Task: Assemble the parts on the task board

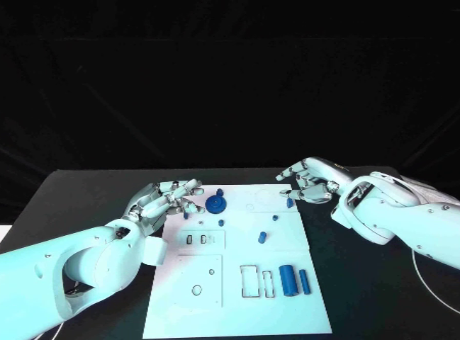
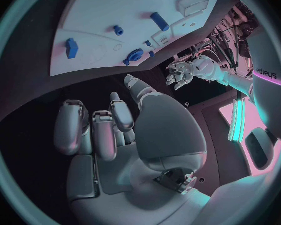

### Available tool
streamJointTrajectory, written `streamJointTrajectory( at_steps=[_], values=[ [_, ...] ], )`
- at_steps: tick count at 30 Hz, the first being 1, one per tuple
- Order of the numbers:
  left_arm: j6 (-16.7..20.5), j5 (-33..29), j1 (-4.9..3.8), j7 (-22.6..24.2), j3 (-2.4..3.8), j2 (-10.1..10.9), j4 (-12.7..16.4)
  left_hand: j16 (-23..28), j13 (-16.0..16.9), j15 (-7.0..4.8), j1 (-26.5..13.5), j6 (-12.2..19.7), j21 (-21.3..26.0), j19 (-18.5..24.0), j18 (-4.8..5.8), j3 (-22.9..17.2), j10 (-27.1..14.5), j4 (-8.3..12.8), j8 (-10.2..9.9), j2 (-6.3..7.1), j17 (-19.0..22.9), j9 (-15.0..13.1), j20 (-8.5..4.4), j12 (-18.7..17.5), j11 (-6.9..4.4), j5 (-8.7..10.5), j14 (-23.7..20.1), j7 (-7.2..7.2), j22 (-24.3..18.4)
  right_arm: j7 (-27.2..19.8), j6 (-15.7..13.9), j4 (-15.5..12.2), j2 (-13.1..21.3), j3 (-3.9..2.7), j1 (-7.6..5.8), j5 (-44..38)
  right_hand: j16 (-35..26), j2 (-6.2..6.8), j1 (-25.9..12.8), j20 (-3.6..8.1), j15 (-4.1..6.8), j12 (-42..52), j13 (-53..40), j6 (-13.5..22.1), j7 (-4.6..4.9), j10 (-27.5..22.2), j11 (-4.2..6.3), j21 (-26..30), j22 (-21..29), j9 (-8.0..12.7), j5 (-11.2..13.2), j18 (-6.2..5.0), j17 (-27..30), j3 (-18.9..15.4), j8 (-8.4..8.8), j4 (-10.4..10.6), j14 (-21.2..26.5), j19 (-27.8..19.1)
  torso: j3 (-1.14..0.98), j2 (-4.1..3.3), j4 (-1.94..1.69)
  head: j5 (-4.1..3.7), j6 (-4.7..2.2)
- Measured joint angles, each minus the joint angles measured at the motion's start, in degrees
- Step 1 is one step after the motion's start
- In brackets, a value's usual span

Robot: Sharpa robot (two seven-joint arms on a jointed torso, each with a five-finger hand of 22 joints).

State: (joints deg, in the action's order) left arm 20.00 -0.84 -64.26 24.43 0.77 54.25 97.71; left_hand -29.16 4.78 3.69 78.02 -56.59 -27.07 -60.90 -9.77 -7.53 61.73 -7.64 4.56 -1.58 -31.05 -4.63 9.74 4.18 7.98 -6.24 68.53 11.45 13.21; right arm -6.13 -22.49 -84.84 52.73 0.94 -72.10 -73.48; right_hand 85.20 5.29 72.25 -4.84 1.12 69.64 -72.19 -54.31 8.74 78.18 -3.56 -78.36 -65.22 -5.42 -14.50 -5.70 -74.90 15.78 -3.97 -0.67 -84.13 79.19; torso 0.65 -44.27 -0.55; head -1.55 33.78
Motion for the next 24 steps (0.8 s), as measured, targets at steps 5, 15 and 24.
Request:
streamJointTrajectory(
  at_steps=[5,15,24],
  values=[
    [-0.09,-0.04,0.01,0.01,-0.01,-0.18,-0.43,0.0,0.0,0.0,0.0,0.0,0.0,0.0,0.0,0.0,0.0,0.0,0.0,0.0,0.0,0.0,0.0,0.0,0.0,0.0,0.0,0.0,0.0,-2.94,0.29,2.55,1.1,0.08,0.9,1.38,0.0,0.41,0.41,0.0,0.0,-0.65,0.43,0.0,0.0,-0.01,-0.01,0.0,-0.02,0.0,0.33,0.0,-0.03,-0.28,0.0,-0.39,0.0,0.0,-0.26,0.29,0.42,-0.08,-0.04],
    [-0.25,-0.1,0.03,0.04,-0.02,-0.52,-0.77,0.0,0.0,0.0,0.0,0.0,0.0,0.0,0.0,0.0,0.0,0.0,0.0,0.0,0.01,0.0,0.0,0.0,0.0,0.0,0.0,0.0,-0.01,-4.54,1.31,7.96,-0.34,0.11,2.75,1.7,0.0,0.99,1.01,0.0,-0.21,-1.41,0.99,1.67,0.43,-0.63,-0.21,0.0,-0.01,0.31,2.33,0.0,-0.04,-1.06,0.23,-1.17,0.21,0.0,-0.52,0.38,0.69,-0.41,0.09],
    [-0.38,-0.12,0.05,0.05,-0.02,-0.71,-0.68,0.0,0.0,0.0,0.23,0.0,0.0,0.0,0.0,0.0,0.0,0.0,0.0,-0.23,-0.04,0.0,0.0,0.0,0.0,0.0,0.0,0.0,-0.01,-4.0,1.62,11.08,-3.62,0.14,4.08,1.08,-0.01,0.46,1.54,0.0,-0.21,-1.41,0.99,1.7,0.46,-0.63,-0.21,0.0,-0.09,0.31,2.54,0.0,-0.04,-0.91,0.23,-1.32,0.21,0.0,-0.45,0.37,0.57,-0.32,0.34]
  ],
)
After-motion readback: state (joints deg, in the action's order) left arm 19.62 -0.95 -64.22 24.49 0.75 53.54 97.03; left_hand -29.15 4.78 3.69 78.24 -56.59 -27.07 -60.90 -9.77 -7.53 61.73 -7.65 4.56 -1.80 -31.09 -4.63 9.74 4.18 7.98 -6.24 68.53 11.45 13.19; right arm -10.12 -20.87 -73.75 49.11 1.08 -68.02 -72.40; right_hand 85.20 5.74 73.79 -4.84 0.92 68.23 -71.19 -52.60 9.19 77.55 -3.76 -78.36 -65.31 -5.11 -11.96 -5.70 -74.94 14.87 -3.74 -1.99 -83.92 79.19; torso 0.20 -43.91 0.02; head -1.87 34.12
